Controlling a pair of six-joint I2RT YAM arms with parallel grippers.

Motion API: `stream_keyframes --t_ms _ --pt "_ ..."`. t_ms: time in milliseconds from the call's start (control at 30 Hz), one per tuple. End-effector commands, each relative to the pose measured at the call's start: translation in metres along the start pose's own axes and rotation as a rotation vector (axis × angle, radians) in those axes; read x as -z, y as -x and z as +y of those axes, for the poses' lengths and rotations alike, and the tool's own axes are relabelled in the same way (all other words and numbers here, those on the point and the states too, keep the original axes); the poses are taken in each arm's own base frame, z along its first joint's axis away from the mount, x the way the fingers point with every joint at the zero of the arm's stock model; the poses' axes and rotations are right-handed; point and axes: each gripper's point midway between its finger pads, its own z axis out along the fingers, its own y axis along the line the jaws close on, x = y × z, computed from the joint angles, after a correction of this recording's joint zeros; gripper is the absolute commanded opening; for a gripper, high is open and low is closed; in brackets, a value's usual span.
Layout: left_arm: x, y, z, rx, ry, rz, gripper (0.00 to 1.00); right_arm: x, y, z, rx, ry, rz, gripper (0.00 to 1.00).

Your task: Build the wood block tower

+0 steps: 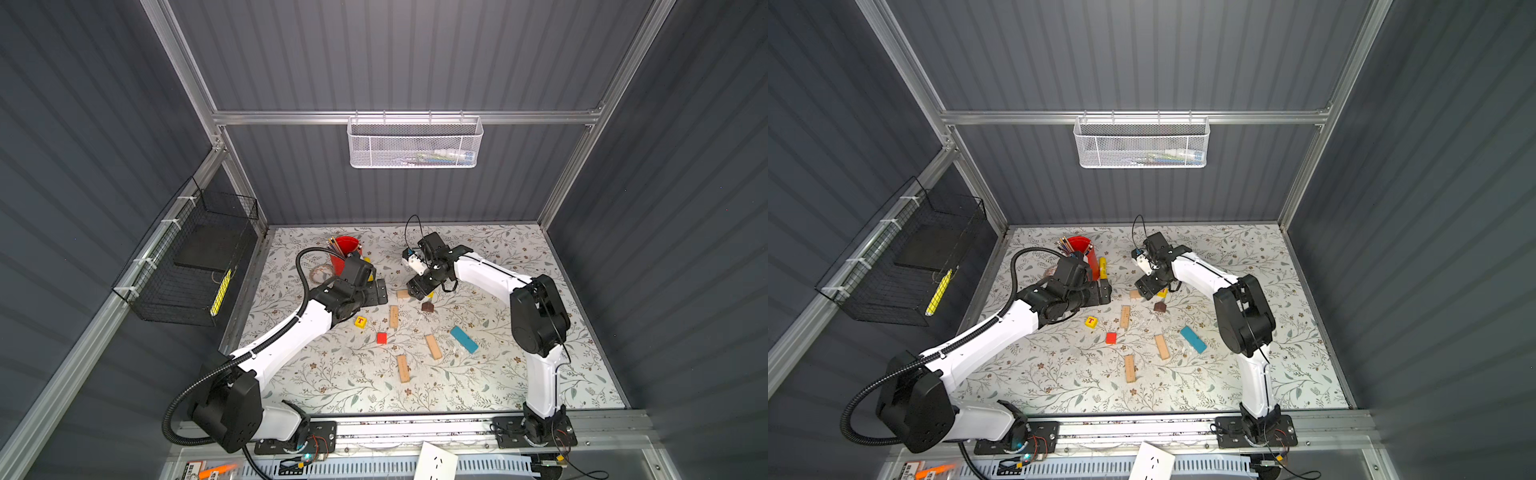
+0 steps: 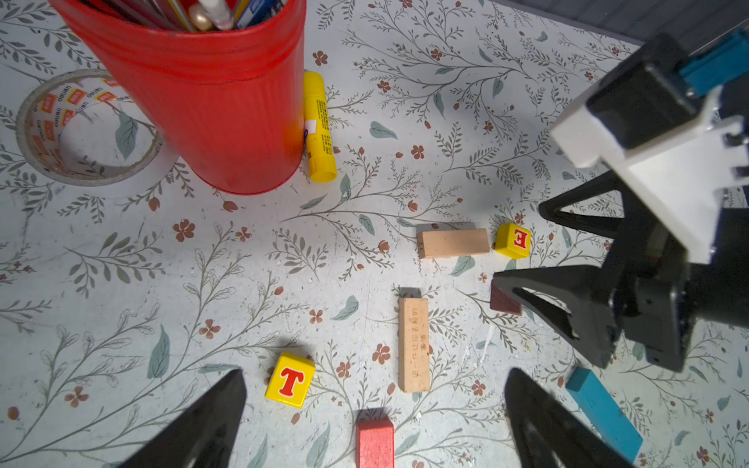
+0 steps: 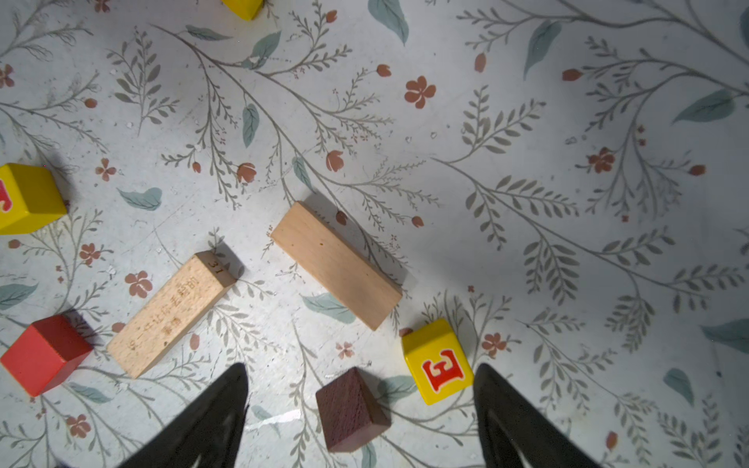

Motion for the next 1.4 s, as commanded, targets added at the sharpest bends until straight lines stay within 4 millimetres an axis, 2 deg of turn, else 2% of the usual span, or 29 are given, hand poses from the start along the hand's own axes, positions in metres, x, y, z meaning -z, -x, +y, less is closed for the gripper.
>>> stream_keyframes --t_ms 0,200,333,800,1100,1200,1300,1367 --pt "0.013 0.009 0.007 0.002 0.024 -0.035 0.99 -0.012 -0.002 0.010 0.059 0.033 0.042 0.86" --pt "0.022 0.010 0.017 0.033 0.062 -0.064 1.00 -0.029 -0.010 0.016 0.089 0.056 0.093 0.85" --pt "0.024 0.009 0.022 0.055 0.075 -0.077 0.99 -0.039 -0.017 0.013 0.102 0.040 0.121 0.83" --pt "0.026 0.012 0.027 0.046 0.102 -0.095 1.00 -0.055 -0.002 0.009 0.098 0.044 0.140 0.72" --pt "0.019 0.008 0.028 0.063 0.094 -0.101 1.00 -0.057 -0.001 0.009 0.084 0.049 0.137 0.56" --pt "0.018 0.007 0.028 0.072 0.094 -0.102 1.00 -0.058 -0.005 0.009 0.069 0.045 0.140 0.48" --pt "0.016 0.006 0.029 0.081 0.099 -0.102 1.00 -0.059 -0.010 0.010 0.043 0.048 0.147 0.46" --pt "0.014 0.004 0.030 0.091 0.100 -0.100 1.00 -0.059 -0.012 0.009 0.010 0.031 0.154 0.40"
